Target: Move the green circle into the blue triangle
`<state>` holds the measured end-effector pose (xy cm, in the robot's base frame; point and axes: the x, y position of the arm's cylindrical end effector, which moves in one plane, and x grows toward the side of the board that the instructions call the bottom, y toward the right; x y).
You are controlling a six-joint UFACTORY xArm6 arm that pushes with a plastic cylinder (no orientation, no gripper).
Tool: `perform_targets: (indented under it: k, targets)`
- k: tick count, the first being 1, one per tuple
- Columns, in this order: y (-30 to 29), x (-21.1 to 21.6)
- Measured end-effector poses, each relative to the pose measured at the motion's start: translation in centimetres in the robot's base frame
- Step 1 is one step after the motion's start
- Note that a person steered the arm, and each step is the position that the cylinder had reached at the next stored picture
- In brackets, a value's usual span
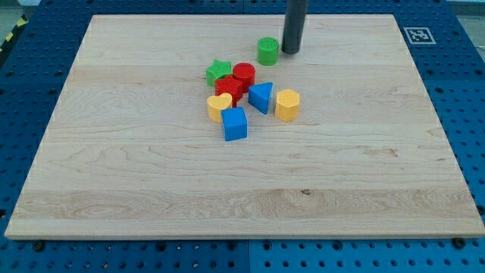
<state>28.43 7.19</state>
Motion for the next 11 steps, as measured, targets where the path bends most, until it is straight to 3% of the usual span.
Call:
perform_targets:
  k: [2,4,6,8,10,11]
  targets:
    - [-7.0,-1.3]
    - [-10.4,-1.3]
    - [-0.1,2.6]
    - [1.4,3.1]
    - [-0.5,6.5]
    - [-1.5,6.2]
